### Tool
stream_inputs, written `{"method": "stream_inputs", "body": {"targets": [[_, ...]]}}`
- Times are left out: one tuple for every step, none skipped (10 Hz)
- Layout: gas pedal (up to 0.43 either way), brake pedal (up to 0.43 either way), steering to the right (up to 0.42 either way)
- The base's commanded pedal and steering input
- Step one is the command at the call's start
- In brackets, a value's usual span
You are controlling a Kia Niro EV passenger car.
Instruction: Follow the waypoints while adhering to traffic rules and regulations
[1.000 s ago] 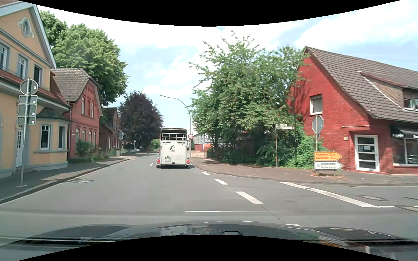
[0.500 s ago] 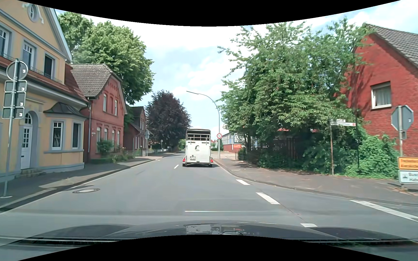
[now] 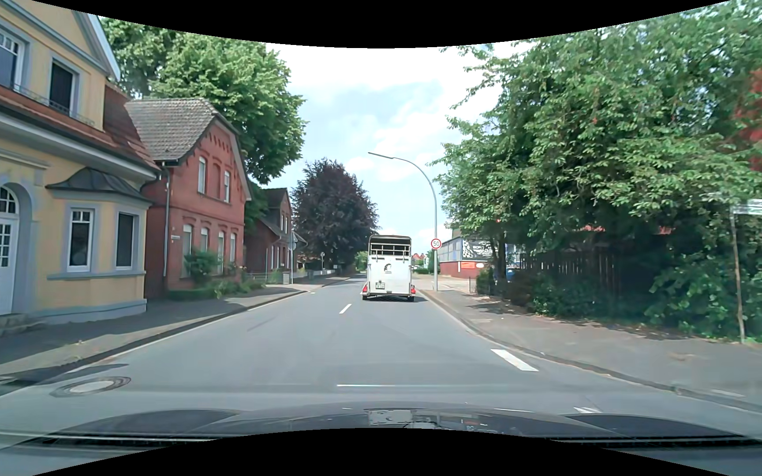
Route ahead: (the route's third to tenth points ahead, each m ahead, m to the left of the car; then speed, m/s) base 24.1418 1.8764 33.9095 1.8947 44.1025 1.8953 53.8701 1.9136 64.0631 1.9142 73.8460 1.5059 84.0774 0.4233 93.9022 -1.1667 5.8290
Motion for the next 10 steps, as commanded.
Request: {"method": "stream_inputs", "body": {"targets": [[0.177, 0.000, -0.056], [0.189, 0.000, -0.039], [0.189, 0.000, -0.025], [0.189, 0.000, -0.017], [0.189, 0.000, -0.014], [0.189, 0.000, -0.012], [0.197, 0.000, -0.008], [0.197, 0.000, -0.004], [0.197, 0.000, -0.003], [0.197, 0.000, -0.003]]}}
